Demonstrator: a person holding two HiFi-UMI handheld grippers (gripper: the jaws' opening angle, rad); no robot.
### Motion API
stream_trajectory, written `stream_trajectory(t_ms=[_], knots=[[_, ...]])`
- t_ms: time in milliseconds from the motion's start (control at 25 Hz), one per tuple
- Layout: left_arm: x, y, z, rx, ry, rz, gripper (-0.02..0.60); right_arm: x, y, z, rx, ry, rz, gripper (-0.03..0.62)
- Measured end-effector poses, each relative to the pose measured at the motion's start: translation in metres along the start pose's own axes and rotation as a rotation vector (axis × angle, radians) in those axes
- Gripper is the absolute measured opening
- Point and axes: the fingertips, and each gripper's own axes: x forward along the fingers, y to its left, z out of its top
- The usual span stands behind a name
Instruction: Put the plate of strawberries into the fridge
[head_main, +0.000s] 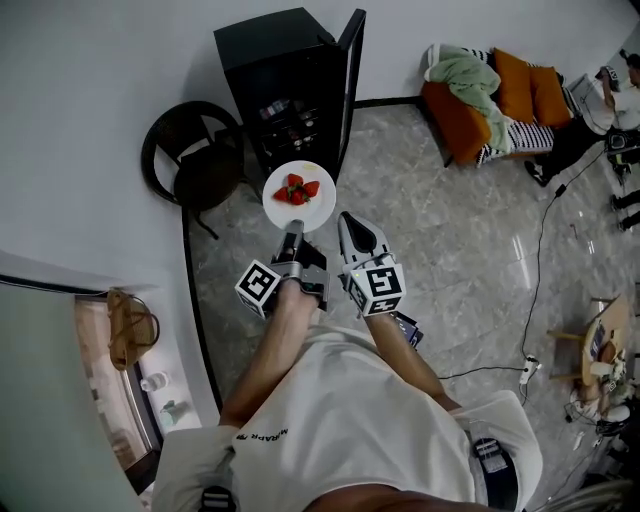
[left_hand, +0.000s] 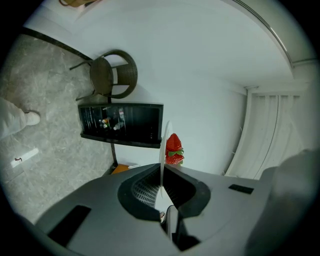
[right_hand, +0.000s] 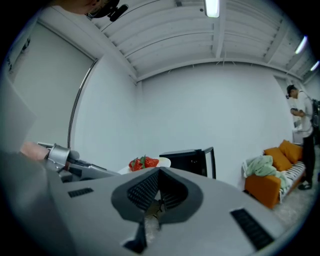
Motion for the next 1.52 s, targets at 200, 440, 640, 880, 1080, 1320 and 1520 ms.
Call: stream_trajectory(t_ms=[200, 440, 640, 880, 1080, 1320, 1520], knots=[[0.047, -0.007, 0.032, 0.008, 0.011, 0.013, 0.011, 0.054, -0.012, 0.013, -0.010, -0.003, -0.020, 0.011], [0.100, -0.018, 0.060, 0.014, 0.038, 0.017, 0.011, 0.108, -0.029, 0.024, -0.008, -0.007, -0.056, 0.011], [0.133, -0.017, 0.089, 0.012, 0.056, 0.043, 0.011, 0.155, -0.033, 0.023, -0.004, 0.005, -0.072, 0.012], [0.165, -0.021, 0.118, 0.018, 0.077, 0.053, 0.011, 0.205, -0.037, 0.035, -0.016, 0.007, -0.090, 0.011], [0.187, -0.023, 0.132, 0.057, 0.088, 0.044, 0.011, 0.232, -0.039, 0.032, -0.030, 0.018, -0.098, 0.011], [0.204, -0.018, 0.145, 0.042, 0.071, 0.065, 0.011, 0.250, -0.050, 0.032, -0.029, 0.033, -0.107, 0.011], [0.226, -0.008, 0.145, 0.040, 0.058, 0.080, 0.011, 0.265, -0.070, 0.025, -0.026, 0.042, -0.100, 0.012]])
